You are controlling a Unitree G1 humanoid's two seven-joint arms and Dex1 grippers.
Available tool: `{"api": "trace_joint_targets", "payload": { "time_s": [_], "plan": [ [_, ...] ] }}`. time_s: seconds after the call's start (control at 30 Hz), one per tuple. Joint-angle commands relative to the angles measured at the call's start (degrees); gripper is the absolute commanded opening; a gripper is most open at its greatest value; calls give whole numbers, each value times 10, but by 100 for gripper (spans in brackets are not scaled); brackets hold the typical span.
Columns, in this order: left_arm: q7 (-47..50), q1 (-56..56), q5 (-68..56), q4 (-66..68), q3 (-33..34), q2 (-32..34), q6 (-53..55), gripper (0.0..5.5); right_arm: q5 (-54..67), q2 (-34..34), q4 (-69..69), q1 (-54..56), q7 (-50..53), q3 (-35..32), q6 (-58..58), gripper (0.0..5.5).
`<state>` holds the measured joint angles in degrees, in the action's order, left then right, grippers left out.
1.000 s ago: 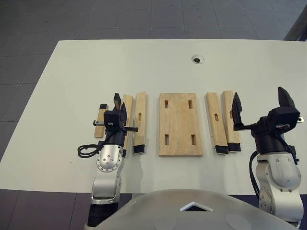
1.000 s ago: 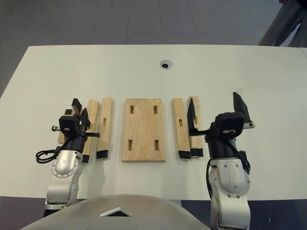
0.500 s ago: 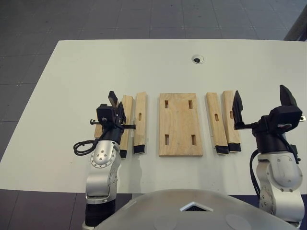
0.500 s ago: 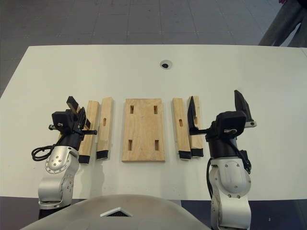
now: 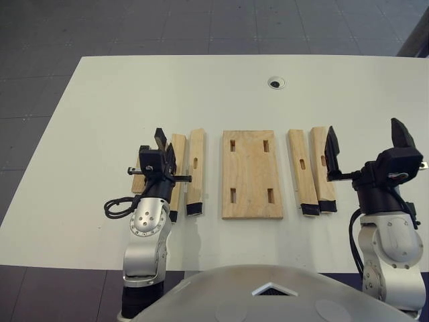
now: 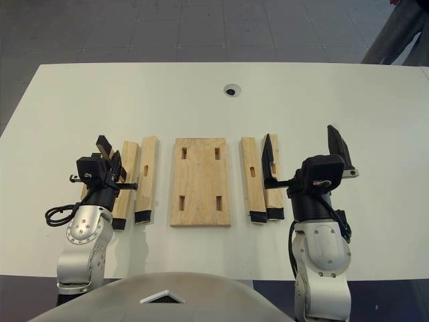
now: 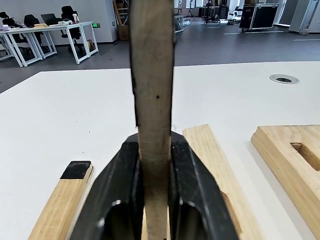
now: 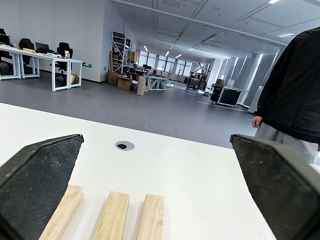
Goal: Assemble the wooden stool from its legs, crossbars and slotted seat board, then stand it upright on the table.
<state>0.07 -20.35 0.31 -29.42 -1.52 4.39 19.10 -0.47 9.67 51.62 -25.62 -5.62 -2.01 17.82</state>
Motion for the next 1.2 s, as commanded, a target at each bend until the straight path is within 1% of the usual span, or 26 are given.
{"api": "trace_joint_targets", "payload": {
  "time_s": [0.03,0.6,0.7,0.83,1.03,1.2],
  "plan": [
    [11,-1,6,-1,7,-7,-7,42,-4,0,-1,3,-1,2,7,550],
    [19,1,9,15,14,-29,-48,42,-8,-3,-2,-4,1,7,0,550],
    [19,-14,8,65,12,-31,-31,42,-8,-4,-1,-6,1,7,0,550],
    [19,-55,16,118,-8,-39,-14,42,-6,-3,1,-8,0,5,1,550],
    [38,-72,19,117,-1,-57,-29,42,-3,-1,3,-9,-1,1,1,550],
    [60,-101,29,111,-9,-77,-34,42,-3,-1,3,-7,-2,-2,1,550]
  ]
}}
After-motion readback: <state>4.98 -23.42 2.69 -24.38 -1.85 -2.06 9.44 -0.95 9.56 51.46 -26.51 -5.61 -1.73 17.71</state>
